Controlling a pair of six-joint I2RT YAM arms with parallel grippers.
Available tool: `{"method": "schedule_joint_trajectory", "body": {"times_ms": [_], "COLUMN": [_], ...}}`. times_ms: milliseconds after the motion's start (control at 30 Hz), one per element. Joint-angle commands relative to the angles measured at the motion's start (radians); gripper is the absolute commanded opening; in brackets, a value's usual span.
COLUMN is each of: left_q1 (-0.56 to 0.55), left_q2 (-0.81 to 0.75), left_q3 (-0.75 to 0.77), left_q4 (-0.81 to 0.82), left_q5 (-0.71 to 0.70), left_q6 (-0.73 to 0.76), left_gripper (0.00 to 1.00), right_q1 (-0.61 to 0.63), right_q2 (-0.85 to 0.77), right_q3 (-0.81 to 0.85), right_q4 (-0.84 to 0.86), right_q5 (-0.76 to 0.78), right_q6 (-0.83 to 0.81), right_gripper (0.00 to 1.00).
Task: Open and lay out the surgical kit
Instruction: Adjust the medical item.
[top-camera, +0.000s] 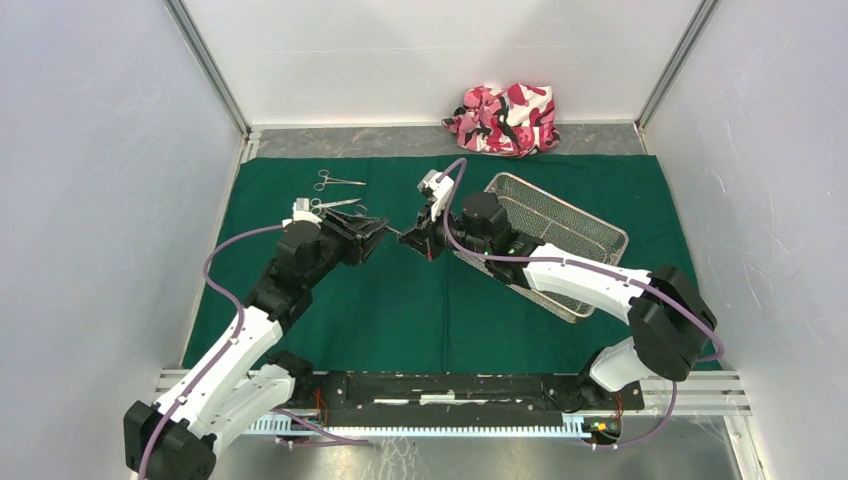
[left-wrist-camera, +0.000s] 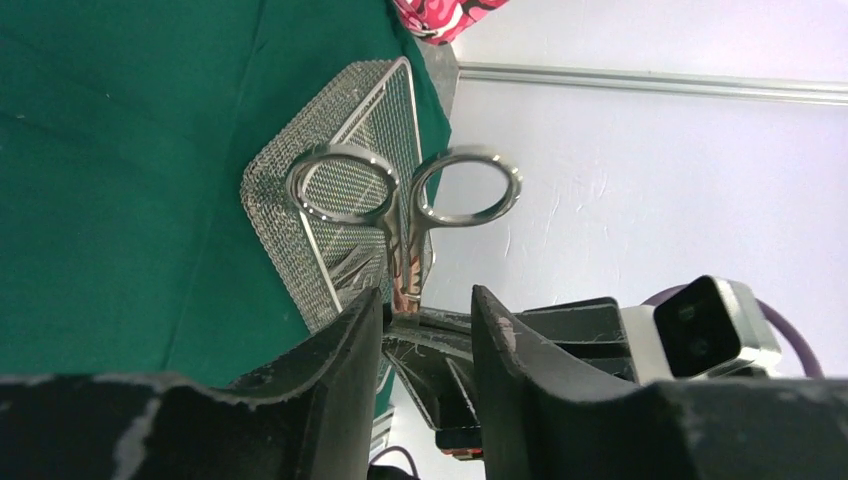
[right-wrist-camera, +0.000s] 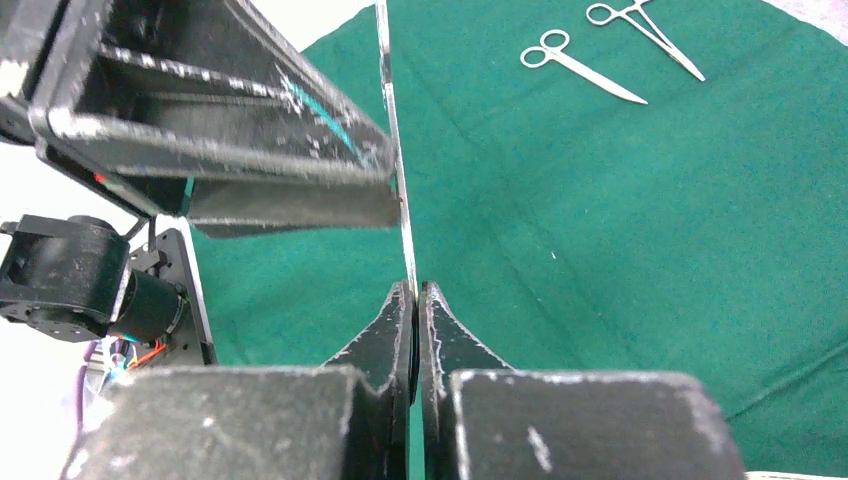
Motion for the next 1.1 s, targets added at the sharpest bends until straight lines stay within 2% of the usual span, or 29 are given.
{"method": "schedule_joint_trajectory", "body": {"times_ms": [0,133,267,467,600,767,800,833,900,1000,1033,1067], "left_q1": [-0.027,-0.037,-0.039,-0.04,-0.042,-0.045,-0.045,-0.045,-0.044,-0.009,0.014,0.082], "left_q2": [0.0,-0.021,-0.029,-0.003,-0.008,-0.008,-0.006,0.0,0.013,0.052,0.079,0.115], "left_q3": [-0.009,0.023,0.016,0.022,0.024,0.03,0.035,0.043,0.068,0.112,0.128,0.142], "left_q4": [0.069,-0.033,-0.034,-0.034,-0.034,-0.049,-0.062,-0.088,-0.148,-0.186,-0.197,-0.208], "left_q5": [-0.045,-0.116,-0.134,-0.148,-0.162,-0.181,-0.19,-0.205,-0.253,-0.332,-0.332,-0.308], "left_q6": [-0.055,-0.013,-0.019,0.001,0.01,0.012,0.01,0.003,-0.022,-0.005,-0.011,-0.023], "left_gripper": [0.43,0.49,0.42,0.41,0.3,0.07,0.04,0.02,0.02,0.02,0.02,0.02], "right_q1": [0.014,0.016,0.022,0.036,0.039,0.043,0.042,0.042,0.031,-0.03,-0.056,-0.09], "right_q2": [0.016,0.013,0.017,0.023,0.024,0.028,0.03,0.029,0.003,-0.078,-0.101,-0.125], "right_q3": [0.055,0.056,0.059,0.073,0.077,0.083,0.09,0.1,0.108,0.06,0.043,0.032], "right_q4": [0.057,0.058,0.059,0.053,0.05,0.035,0.013,-0.02,-0.094,-0.122,-0.138,-0.161], "right_q5": [0.032,0.041,0.04,0.038,0.041,0.067,0.08,0.102,0.168,0.187,0.18,0.173], "right_q6": [0.021,0.025,0.027,0.025,0.022,0.021,0.021,0.018,0.022,0.049,0.05,0.05], "right_gripper": [0.0,0.0,0.0,0.0,0.0,0.0,0.03,0.14,0.44,0.59,0.6,0.6]}}
